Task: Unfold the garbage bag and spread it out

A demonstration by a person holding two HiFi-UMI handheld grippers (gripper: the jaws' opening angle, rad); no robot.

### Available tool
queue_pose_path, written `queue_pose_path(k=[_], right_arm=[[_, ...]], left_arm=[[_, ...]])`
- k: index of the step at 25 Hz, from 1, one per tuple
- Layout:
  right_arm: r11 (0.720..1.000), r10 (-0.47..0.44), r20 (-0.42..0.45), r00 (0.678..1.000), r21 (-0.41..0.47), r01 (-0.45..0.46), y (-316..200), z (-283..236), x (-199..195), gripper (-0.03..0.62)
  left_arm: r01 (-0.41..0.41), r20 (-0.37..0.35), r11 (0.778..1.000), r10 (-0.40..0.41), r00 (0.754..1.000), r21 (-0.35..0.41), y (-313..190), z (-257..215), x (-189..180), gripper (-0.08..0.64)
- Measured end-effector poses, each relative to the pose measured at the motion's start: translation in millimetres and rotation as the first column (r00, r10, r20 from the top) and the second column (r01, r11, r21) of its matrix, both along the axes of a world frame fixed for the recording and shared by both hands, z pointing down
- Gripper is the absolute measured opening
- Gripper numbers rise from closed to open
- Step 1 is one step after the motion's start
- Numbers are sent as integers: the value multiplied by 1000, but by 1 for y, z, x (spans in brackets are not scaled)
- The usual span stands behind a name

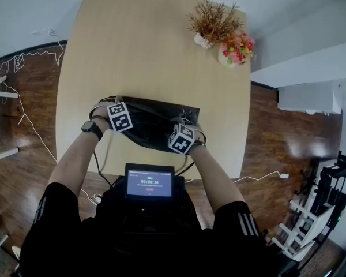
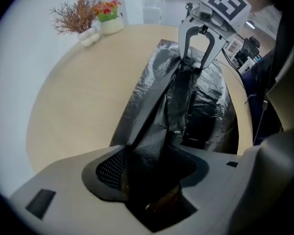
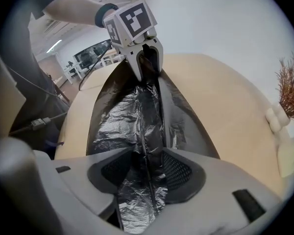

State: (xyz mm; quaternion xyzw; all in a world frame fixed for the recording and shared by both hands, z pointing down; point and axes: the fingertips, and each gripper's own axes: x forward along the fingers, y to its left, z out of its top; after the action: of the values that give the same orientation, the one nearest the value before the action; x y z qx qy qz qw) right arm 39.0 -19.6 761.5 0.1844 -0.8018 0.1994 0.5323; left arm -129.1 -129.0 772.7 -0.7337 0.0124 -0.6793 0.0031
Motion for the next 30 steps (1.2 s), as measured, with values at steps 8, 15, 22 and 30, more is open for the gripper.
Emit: queue_pose_path(k=[8, 15, 22, 30], right_arm=[[1000, -3, -2, 1000, 1, 3, -1, 1, 3, 226], [1000, -4, 0, 1000, 9, 4, -2, 0, 2, 227], [1000, 1, 3, 1000, 28, -1, -8, -5, 1, 227], [1000, 9, 4, 1000, 14, -10, -5, -1, 1, 227]], left_arm=[[43, -167, 999, -40, 985, 13, 12, -62, 19, 278], [89, -189, 995, -81, 979, 34, 29, -114, -28, 191], [164, -211, 986, -156, 965, 22, 19, -93, -54, 81], [83, -58, 995, -86, 995, -49, 15, -23, -54, 137]])
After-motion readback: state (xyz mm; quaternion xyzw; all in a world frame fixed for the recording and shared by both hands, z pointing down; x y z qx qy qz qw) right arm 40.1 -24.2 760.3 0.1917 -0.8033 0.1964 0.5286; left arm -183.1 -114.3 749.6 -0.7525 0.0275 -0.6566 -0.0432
